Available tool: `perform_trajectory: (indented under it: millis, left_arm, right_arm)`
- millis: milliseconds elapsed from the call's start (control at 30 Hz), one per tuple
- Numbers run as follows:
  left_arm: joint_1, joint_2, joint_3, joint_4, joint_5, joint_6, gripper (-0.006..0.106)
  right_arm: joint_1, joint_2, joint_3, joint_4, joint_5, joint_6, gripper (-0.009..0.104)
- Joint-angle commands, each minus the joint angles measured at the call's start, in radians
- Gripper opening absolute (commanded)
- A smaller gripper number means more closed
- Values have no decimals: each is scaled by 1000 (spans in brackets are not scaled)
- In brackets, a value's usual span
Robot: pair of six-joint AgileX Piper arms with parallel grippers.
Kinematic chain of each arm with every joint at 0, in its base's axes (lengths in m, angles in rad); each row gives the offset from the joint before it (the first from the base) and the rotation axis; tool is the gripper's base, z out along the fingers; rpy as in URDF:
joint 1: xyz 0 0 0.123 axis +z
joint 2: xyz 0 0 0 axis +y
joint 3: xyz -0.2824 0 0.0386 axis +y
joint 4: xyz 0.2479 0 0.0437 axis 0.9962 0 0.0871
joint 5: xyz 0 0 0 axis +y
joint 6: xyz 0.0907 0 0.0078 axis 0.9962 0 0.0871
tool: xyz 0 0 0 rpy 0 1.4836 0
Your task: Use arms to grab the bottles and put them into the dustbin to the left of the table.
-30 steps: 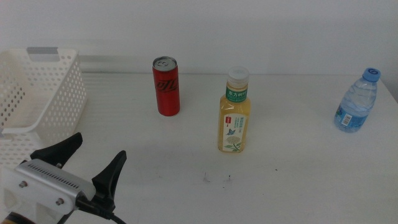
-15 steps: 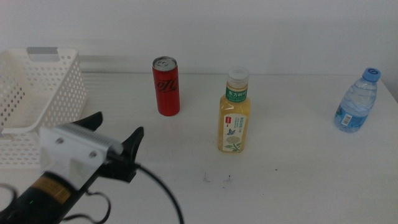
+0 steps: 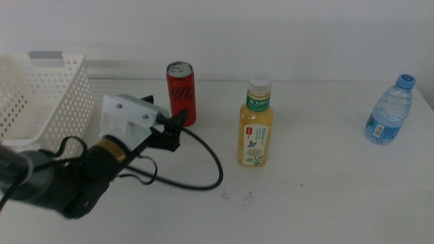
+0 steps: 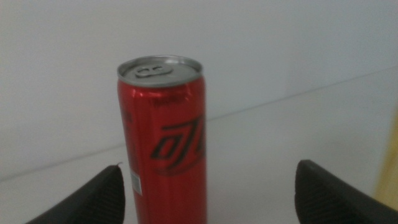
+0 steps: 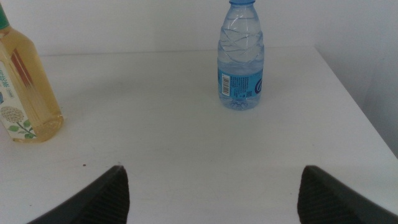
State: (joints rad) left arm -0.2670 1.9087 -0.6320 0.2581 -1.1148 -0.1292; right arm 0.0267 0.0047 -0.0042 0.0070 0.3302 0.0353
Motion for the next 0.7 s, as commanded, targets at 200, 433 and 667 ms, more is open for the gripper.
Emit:
perform_trajectory:
  millis: [200, 433, 667]
  left_arm:
    - [36, 133, -207, 104, 90, -88, 94]
    - [38, 235, -324, 108, 124, -134, 94]
    - [38, 329, -443, 108, 147, -138, 94]
  right_arm:
    - [-7, -5, 4, -7, -16, -6, 93]
    - [-7, -5, 4, -7, -16, -6, 93]
    - [-7, -5, 4, -7, -16, -6, 93]
